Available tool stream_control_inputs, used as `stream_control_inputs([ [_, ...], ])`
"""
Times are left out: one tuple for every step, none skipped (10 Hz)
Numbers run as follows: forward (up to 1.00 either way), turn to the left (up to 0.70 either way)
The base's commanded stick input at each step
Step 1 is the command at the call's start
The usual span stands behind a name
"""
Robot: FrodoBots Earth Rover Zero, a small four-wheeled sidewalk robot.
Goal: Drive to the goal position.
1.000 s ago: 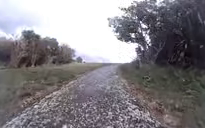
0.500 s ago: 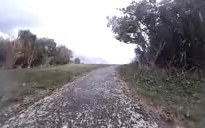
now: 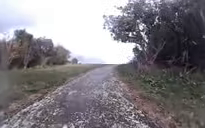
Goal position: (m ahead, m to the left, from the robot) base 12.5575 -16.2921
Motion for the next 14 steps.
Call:
stream_control_inputs([
  [0.6, -0.15],
  [0.6, 0.0],
  [0.6, 0.0],
  [0.6, 0.0],
  [0.6, 0.0],
  [0.6, 0.0],
  [0.6, 0.0],
  [0.6, 0.0],
  [0.6, 0.0],
  [0.6, 0.0],
  [0.6, 0.0],
  [0.6, 0.0],
  [0.6, 0.0],
  [0.6, 0.0],
])
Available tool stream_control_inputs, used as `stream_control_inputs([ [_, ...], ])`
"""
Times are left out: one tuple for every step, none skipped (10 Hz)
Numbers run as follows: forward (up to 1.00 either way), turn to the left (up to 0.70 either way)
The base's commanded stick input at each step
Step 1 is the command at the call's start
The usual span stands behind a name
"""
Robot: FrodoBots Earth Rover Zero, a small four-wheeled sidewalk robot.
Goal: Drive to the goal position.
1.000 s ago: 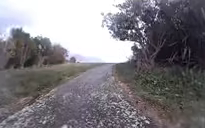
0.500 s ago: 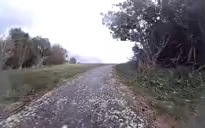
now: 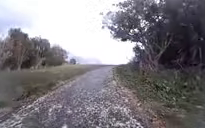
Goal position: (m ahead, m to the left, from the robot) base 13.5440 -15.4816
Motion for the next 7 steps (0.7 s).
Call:
stream_control_inputs([
  [0.6, 0.0],
  [0.6, 0.0],
  [0.6, 0.0],
  [0.6, 0.0],
  [0.6, 0.0],
  [0.6, 0.0],
  [0.6, 0.0],
])
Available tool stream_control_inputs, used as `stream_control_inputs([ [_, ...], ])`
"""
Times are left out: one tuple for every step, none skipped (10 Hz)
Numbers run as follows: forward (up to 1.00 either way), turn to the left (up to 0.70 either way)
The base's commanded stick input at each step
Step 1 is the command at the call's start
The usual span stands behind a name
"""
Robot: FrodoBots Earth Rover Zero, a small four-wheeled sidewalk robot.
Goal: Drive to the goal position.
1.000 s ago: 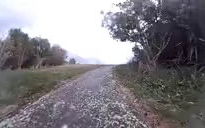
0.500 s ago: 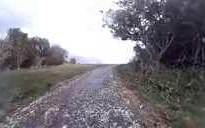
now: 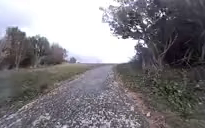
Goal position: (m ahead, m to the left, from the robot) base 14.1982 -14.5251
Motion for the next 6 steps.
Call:
stream_control_inputs([
  [0.6, 0.0],
  [0.6, 0.0],
  [0.6, 0.0],
  [0.6, 0.0],
  [0.6, 0.0],
  [0.6, 0.0],
])
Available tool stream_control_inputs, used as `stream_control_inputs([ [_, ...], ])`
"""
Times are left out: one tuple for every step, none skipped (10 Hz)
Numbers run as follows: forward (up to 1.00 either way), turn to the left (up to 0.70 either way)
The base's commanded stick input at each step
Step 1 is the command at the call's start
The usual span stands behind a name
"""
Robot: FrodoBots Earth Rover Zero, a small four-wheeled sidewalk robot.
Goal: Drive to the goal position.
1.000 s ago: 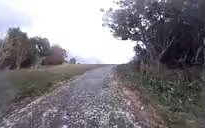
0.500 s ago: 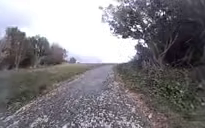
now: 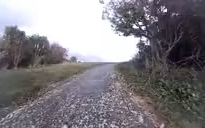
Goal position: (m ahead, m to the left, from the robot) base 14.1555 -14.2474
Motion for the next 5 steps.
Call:
stream_control_inputs([
  [0.6, 0.0],
  [0.6, 0.0],
  [0.6, 0.0],
  [0.6, 0.0],
  [0.6, 0.0],
])
